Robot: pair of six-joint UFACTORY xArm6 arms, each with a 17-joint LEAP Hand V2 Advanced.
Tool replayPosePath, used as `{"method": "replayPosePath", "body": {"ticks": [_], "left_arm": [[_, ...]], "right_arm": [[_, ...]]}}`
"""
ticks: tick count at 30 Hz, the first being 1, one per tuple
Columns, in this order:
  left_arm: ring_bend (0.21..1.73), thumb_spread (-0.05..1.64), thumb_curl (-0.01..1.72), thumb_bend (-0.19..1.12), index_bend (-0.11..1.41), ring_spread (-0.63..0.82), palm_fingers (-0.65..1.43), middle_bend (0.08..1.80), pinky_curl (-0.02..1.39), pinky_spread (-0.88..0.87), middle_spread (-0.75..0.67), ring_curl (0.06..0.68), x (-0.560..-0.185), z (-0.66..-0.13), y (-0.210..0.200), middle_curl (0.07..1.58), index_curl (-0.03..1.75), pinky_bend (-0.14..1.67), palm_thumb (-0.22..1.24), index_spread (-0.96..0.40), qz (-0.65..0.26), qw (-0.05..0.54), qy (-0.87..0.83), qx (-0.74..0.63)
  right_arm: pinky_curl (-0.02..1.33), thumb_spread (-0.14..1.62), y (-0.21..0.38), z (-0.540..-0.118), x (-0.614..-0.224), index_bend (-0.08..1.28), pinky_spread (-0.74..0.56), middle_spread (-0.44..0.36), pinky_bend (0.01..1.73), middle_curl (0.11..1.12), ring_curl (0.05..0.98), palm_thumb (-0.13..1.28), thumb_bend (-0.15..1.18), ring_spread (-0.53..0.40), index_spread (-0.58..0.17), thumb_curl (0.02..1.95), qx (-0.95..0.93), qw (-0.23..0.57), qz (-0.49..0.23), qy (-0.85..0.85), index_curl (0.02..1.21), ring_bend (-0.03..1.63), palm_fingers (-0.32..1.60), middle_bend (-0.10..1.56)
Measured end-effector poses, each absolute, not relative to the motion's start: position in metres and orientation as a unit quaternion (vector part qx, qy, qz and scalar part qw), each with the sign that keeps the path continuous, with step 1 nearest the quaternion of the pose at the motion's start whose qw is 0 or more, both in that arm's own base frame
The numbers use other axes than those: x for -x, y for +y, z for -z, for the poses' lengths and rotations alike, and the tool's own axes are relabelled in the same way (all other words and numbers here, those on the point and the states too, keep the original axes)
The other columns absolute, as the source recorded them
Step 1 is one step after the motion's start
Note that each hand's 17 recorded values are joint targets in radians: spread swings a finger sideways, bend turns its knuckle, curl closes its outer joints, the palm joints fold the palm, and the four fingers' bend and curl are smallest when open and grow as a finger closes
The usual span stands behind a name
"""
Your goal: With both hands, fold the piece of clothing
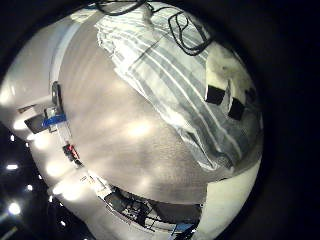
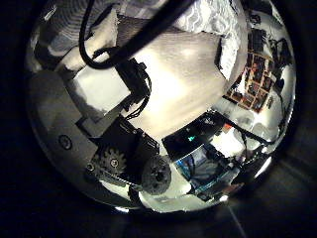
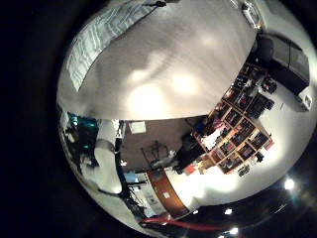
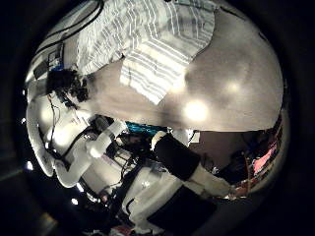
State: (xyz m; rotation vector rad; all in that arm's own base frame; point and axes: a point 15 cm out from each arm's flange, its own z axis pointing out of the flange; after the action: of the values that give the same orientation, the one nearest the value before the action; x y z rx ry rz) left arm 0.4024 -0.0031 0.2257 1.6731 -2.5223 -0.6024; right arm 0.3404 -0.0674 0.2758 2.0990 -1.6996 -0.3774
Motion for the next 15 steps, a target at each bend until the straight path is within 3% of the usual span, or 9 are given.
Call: {"method": "replayPosePath", "body": {"ticks": [6, 15], "left_arm": [[1.35, 1.05, 0.47, -0.02, 0.66, -0.44, 1.06, 1.08, 0.67, -0.63, -0.49, 0.529, -0.4, -0.23, -0.002, 0.89, 1.01, 1.01, 0.73, -0.66, 0.196, 0.028, -0.816, -0.542], [1.35, 1.05, 0.48, -0.02, 0.62, -0.44, 1.06, 1.07, 0.7, -0.64, -0.49, 0.53, -0.399, -0.227, -0.002, 0.91, 1.1, 1.0, 0.72, -0.69, 0.197, 0.031, -0.816, -0.543]], "right_arm": [[0.24, 1.08, -0.063, -0.222, -0.346, 0.14, 0.21, -0.05, 0.53, 0.39, 0.258, 0.45, -0.03, -0.033, -0.307, 0.32, -0.77, 0.192, 0.118, -0.597, 0.25, 0.57, 0.17, 0.27], [0.25, 1.01, -0.04, -0.191, -0.353, 0.13, 0.21, -0.015, 0.54, 0.39, 0.271, 0.51, -0.02, -0.008, -0.214, 0.35, -0.788, 0.202, 0.111, -0.571, 0.24, 0.59, 0.11, 0.27]]}}
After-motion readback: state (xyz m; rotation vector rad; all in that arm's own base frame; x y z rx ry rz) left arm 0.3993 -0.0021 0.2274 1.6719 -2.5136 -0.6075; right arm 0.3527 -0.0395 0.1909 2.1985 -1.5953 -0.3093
